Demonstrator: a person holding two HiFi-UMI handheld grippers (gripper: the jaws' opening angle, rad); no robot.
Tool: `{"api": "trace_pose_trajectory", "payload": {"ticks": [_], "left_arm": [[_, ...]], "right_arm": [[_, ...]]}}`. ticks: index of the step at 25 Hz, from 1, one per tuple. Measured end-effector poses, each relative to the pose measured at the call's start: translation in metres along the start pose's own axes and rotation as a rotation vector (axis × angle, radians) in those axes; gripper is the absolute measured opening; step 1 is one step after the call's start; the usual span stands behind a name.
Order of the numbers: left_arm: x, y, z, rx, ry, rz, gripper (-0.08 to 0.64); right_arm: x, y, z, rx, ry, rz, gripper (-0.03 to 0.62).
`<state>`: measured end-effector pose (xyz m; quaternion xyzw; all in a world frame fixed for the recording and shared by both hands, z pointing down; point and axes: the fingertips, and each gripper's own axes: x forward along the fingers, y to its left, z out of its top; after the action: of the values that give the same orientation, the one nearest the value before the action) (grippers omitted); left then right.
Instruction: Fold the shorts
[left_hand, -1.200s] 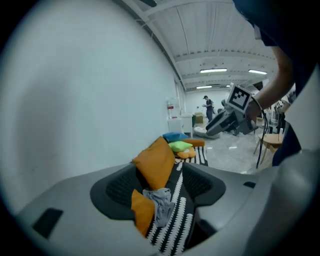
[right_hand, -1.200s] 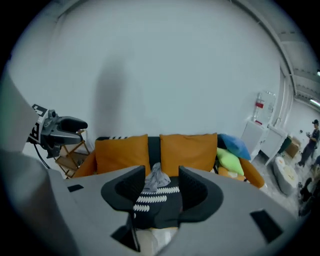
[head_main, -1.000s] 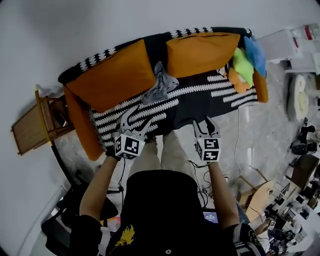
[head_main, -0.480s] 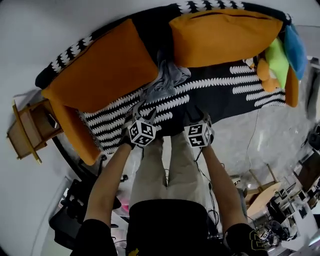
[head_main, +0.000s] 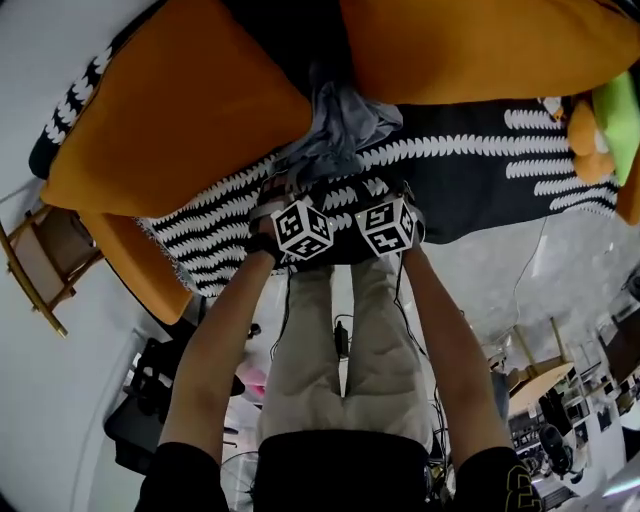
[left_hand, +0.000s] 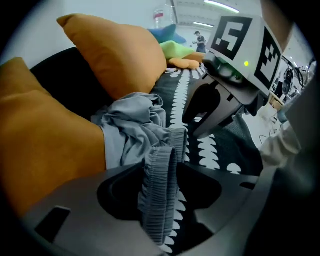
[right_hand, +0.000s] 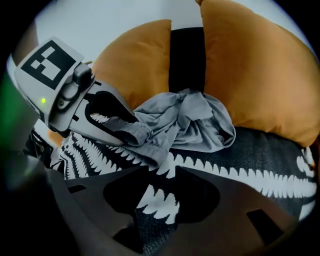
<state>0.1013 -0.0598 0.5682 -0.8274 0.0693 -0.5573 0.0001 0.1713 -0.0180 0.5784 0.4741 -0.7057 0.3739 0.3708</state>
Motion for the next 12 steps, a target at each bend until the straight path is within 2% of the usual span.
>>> {"api": "trace_pose_trajectory", "payload": {"ticks": [4, 7, 12], "left_arm": [[0.004, 0.007, 0.003, -0.024, -0.01, -0.005, 0.224], [0.01, 0.011, 0.011, -0.01, -0.026, -0.011, 0.224], [0.014, 0.016, 0.036, 0.05, -0.065, 0.003, 0.23]], "right_arm": [[0.002, 0.004, 0.003, 0.038, -0.037, 0.031, 0.169], [0.012, 0.002, 0.01, 0.064, -0.049, 0.043, 0.156], [0.019, -0.001, 0.018, 0.0, -0.044, 0.021, 0.097]]}}
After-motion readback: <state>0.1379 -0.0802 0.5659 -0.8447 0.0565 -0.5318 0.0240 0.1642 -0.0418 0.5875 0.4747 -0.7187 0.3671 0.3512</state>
